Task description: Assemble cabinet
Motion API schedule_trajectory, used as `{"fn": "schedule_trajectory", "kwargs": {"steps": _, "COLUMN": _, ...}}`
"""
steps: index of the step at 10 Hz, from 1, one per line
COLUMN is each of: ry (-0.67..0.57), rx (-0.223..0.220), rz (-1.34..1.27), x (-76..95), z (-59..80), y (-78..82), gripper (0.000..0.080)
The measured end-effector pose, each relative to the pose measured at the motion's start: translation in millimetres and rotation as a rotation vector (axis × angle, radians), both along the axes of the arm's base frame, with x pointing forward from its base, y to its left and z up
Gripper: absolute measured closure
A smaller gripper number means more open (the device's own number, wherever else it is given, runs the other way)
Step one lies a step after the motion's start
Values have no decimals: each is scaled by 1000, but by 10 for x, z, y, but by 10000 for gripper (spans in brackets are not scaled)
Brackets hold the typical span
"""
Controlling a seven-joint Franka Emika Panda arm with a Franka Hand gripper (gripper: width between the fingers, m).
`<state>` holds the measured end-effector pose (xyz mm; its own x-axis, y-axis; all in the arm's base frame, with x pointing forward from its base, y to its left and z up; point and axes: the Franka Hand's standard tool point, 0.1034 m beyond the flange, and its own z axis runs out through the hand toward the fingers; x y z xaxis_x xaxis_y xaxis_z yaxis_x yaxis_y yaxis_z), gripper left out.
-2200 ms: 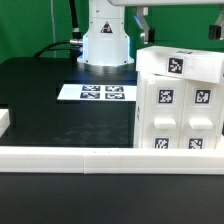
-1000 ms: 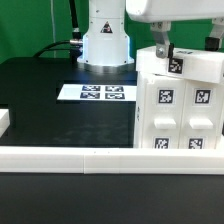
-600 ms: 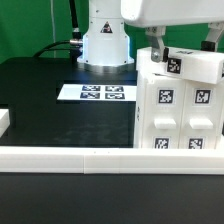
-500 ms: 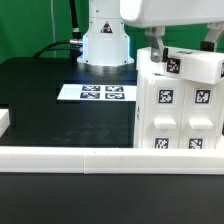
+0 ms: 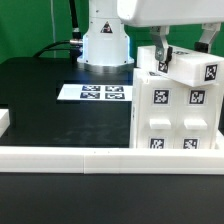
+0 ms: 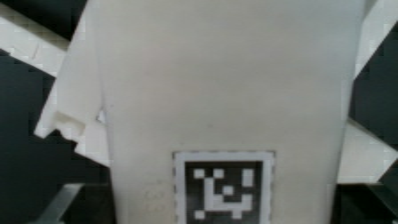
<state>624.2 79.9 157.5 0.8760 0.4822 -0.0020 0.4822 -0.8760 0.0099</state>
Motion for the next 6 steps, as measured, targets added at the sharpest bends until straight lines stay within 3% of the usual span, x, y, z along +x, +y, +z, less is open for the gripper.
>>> {"fn": "schedule_trajectory", "kwargs": {"steps": 6, "ry": -6, "rx": 2, "rz": -615, "x": 2, "z": 2, "y": -13, "gripper": 239}}
